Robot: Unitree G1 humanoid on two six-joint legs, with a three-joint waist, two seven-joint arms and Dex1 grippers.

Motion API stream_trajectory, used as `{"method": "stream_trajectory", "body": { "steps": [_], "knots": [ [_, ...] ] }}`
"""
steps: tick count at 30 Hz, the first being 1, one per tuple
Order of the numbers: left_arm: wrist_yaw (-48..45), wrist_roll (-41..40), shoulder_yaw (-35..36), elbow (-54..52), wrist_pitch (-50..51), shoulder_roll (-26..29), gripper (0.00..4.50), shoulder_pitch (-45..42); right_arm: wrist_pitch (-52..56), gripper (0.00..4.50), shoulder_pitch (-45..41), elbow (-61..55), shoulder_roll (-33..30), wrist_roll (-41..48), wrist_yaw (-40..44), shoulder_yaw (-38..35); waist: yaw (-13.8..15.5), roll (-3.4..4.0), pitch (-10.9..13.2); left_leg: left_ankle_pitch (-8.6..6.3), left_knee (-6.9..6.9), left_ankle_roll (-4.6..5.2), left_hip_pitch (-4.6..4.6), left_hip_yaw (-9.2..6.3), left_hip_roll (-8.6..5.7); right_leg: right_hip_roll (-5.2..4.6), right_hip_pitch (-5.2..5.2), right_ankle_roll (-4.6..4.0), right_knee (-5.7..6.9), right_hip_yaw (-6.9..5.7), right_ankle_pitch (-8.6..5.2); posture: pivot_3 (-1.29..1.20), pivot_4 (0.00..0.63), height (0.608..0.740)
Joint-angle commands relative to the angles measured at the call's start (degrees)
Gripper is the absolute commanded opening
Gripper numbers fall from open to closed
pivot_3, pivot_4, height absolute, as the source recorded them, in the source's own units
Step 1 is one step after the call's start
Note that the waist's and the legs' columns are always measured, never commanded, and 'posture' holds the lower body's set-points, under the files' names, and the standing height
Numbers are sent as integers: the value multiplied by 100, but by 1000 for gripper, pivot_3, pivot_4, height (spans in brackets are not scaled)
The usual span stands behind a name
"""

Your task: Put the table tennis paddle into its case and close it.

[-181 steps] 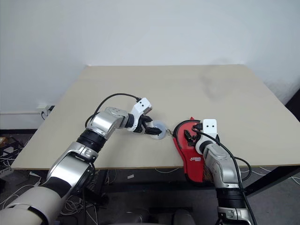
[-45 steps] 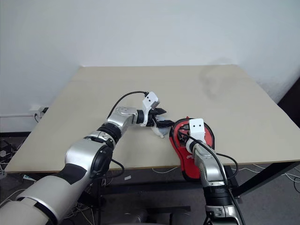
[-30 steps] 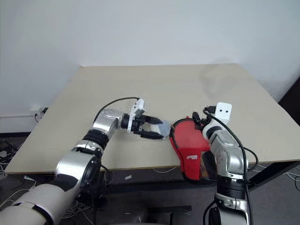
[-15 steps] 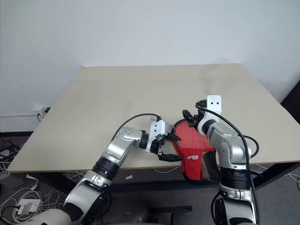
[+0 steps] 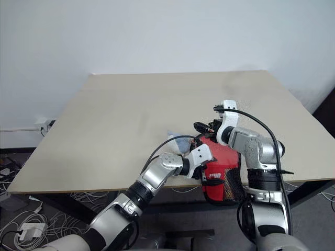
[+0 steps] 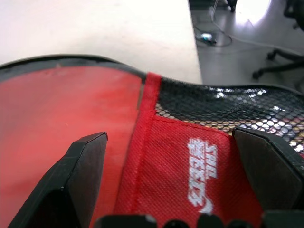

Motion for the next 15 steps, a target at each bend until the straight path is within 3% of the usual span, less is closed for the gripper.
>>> {"method": "stream_trajectory", "body": {
  "steps": [1, 12, 15],
  "knots": [
    [317, 166, -202, 137, -82, -335, 4481, -234, 130, 3880, -433, 511, -140, 103, 435, 141, 1, 0, 0, -1, 2, 0, 1, 0, 0, 0, 3, 0, -1, 0, 0, 0, 0, 716],
    [455, 184, -425, 297, -144, -265, 4481, -272, 25, 3880, -1922, 2302, -258, -1, 1460, 501, 27, 0, -1, -13, 16, -7, 2, -1, -5, -3, 13, 0, -2, -4, 0, 0, 0, 716],
    [433, 202, -506, 303, -108, -256, 4481, -248, 76, 3880, -2205, 2537, -337, -192, 2037, 1113, 28, -1, -1, -19, 20, -11, 3, -4, -5, -4, 17, 0, -3, -8, 0, 0, 0, 716]
  ]
}}
